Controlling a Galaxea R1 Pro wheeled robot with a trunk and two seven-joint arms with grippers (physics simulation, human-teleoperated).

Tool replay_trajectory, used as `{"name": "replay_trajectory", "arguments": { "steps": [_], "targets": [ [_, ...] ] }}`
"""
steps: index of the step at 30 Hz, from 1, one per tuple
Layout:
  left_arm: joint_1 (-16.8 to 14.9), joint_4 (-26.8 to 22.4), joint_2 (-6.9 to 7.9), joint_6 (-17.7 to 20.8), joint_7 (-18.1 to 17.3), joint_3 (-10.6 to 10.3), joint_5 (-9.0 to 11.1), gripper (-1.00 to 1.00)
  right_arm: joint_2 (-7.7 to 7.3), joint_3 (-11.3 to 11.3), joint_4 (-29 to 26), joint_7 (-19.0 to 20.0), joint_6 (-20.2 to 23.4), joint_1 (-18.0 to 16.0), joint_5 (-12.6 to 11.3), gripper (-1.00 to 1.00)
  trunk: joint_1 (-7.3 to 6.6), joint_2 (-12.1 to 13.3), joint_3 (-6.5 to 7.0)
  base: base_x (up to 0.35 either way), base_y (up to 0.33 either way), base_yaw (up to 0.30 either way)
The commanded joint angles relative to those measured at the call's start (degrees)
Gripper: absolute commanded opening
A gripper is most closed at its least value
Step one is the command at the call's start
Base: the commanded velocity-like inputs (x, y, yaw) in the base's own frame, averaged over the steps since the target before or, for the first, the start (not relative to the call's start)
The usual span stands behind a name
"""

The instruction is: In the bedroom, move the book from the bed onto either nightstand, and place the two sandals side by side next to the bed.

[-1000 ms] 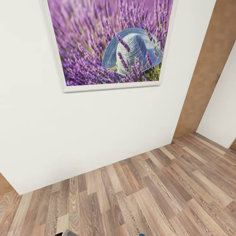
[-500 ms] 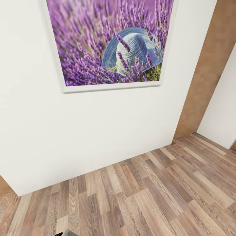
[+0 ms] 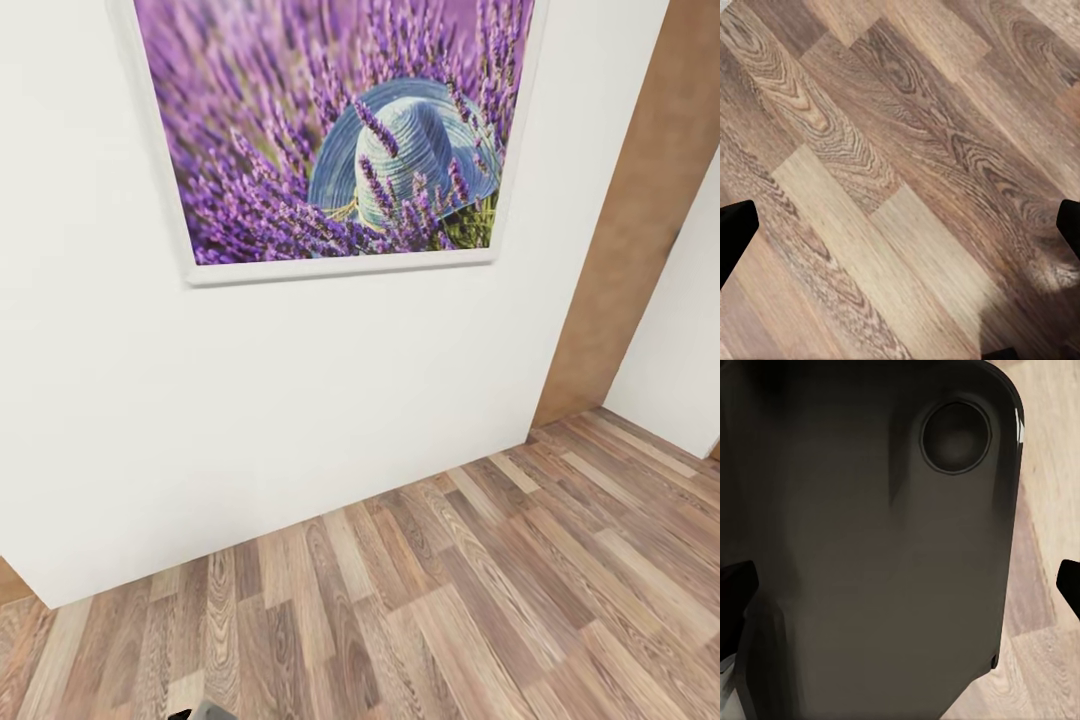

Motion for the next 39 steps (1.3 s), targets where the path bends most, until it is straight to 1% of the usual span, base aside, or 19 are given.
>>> {"name": "replay_trajectory", "arguments": {
  "steps": [1,10,25,39],
  "targets": [
    [-0.03,0.02,0.02,-0.17,0.03,-0.16,-0.08,1.00,0.01,-0.01,-0.02,-0.01,-0.14,0.00,-0.01,1.00,0.00,-0.02,-0.05,0.052,0.059,0.000],
    [-0.03,0.02,0.02,-0.18,0.03,-0.16,-0.08,1.00,0.01,-0.03,-0.02,-0.01,-0.14,0.00,-0.01,1.00,0.00,-0.02,-0.05,0.062,0.083,0.000],
    [-0.03,0.01,0.02,-0.18,0.03,-0.16,-0.08,1.00,0.01,-0.03,-0.02,-0.01,-0.14,0.00,-0.01,1.00,0.00,-0.02,-0.05,0.013,0.072,0.000],
    [-0.03,-0.01,0.02,-0.18,0.03,-0.16,-0.08,1.00,0.01,-0.03,-0.02,-0.01,-0.14,0.00,-0.01,1.00,0.00,-0.02,-0.05,0.001,0.026,0.000]
  ]
}}
